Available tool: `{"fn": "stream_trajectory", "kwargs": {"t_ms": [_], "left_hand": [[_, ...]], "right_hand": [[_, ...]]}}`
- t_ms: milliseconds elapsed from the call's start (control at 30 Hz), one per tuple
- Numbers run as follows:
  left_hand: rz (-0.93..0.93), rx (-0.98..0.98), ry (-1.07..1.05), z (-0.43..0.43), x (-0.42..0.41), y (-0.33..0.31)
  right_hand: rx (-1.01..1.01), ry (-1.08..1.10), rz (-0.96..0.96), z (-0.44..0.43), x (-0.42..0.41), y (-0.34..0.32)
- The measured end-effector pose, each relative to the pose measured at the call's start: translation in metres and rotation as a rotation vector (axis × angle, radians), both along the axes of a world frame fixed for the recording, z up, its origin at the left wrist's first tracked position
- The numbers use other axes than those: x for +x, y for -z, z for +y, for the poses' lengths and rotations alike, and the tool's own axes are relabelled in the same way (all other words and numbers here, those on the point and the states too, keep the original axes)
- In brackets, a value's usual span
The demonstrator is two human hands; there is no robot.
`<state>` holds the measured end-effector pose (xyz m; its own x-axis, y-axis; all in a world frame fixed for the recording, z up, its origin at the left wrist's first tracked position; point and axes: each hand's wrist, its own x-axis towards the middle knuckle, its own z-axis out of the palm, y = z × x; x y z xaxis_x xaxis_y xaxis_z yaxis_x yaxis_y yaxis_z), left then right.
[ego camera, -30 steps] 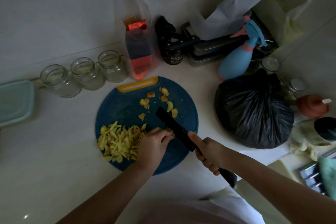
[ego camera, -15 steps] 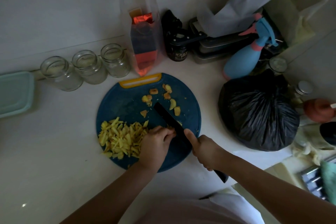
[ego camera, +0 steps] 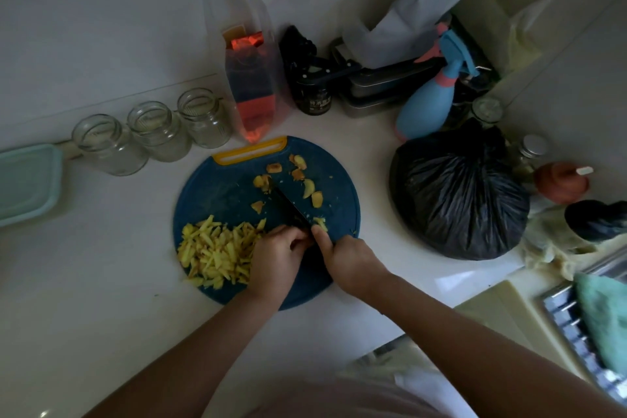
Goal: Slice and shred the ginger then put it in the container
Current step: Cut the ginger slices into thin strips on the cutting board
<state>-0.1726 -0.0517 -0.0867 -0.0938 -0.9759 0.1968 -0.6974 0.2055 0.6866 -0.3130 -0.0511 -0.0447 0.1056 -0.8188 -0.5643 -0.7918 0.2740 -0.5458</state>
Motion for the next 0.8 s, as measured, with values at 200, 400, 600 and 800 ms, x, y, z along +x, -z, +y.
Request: {"fn": "stream_trajectory", "kwargs": {"t_ms": [200, 400, 600, 800], "left_hand": [[0.050, 0.011, -0.025, 0.003, -0.007, -0.008], [0.128, 0.114, -0.124, 0.005, -0.010, -0.013], [0.144, 0.198, -0.111, 0.003, -0.011, -0.020], [0.170, 0.281, -0.164, 0.003, -0.015, -0.028]], "right_hand": [[0.091, 0.231, -0.092, 0.033, -0.024, -0.006], [0.152, 0.333, -0.152, 0.036, -0.026, -0.007], [0.173, 0.370, -0.142, 0.038, -0.027, -0.006], [0.098, 0.333, -0.102, 0.039, -0.024, -0.004]]}}
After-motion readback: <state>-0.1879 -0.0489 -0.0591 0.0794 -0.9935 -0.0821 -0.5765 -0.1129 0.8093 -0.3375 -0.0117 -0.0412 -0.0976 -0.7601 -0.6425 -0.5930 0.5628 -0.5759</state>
